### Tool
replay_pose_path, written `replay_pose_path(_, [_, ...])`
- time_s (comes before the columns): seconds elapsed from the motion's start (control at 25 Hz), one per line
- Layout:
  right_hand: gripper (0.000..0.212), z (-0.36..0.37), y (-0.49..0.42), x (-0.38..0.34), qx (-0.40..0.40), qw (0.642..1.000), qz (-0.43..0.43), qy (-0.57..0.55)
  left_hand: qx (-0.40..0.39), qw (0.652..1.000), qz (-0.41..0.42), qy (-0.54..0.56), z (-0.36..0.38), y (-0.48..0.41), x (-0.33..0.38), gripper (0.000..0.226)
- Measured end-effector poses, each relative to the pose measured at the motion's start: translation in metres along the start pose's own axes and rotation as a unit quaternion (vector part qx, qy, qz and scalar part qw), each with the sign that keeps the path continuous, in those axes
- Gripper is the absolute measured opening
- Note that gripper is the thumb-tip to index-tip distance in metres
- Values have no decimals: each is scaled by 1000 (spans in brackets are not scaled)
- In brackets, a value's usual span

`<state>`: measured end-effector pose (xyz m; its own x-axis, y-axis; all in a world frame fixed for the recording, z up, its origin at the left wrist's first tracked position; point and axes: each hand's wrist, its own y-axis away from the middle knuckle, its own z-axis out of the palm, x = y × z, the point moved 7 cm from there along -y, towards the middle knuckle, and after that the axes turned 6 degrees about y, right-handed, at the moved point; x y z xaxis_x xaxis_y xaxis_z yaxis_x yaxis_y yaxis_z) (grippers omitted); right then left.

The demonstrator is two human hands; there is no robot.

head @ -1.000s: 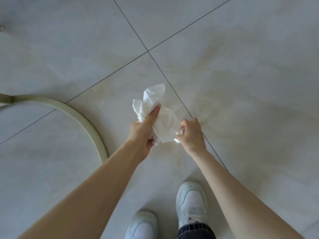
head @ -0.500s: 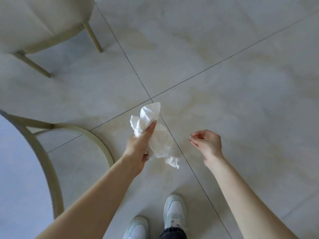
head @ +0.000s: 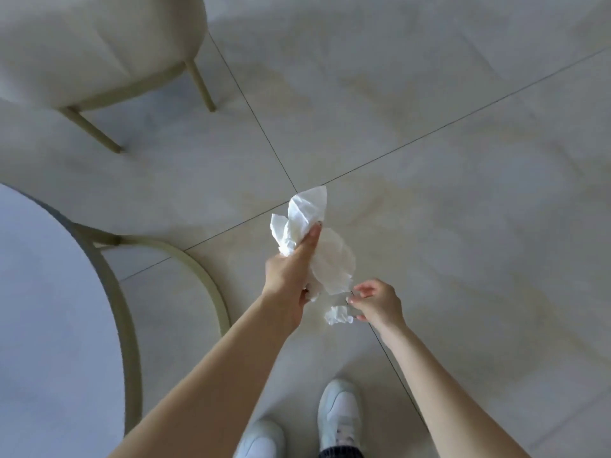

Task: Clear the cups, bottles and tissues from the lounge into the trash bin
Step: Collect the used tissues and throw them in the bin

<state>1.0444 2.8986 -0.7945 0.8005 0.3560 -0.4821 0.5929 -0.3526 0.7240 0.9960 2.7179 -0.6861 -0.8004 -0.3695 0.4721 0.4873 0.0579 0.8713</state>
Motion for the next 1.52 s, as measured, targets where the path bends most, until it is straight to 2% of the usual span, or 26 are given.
replay_pose_path(0.2, [37,83,-48,84,23,988,-40,147,43,998,-55,-5,-40,-79,-101,58])
replay_pose_path(0.32, [32,98,-63,99,87,973,-71,203,52,997,-58,-1,-52,-105,-125,57])
replay_pose_path(0.4, [24,103,-73,105,114,974,-79,179,50,997,-54,1,-55,-114,-130,56])
replay_pose_path(0.52, [10,100,-80,110,123,987,-70,82,55,997,-51,3,-58,-112,-127,52])
replay_pose_path(0.72, [18,41,-45,84,110,987,39,-108,45,998,-41,9,-46,-73,-98,51])
replay_pose_path(0.8, [19,-3,-16,36,106,973,22,-202,22,999,-28,7,-30,-42,-69,49])
replay_pose_path(0.92, [20,-86,57,-73,78,940,-66,-324,-30,1000,3,1,-4,29,0,44])
replay_pose_path(1.04, [16,-143,148,-188,27,921,-162,-353,-94,994,35,-45,13,106,80,52])
replay_pose_path(1.2, [17,-176,292,-344,-64,925,-269,-262,-174,973,119,-89,22,243,223,74])
replay_pose_path(1.32, [15,-193,390,-442,-82,909,-364,-185,-222,952,183,-107,22,338,312,84])
replay_pose_path(1.4, [14,-208,448,-493,-77,894,-412,-160,-234,944,209,-100,15,399,358,78])
replay_pose_path(1.52, [20,-222,534,-556,-108,863,-478,-125,-228,939,254,-38,-11,485,411,49])
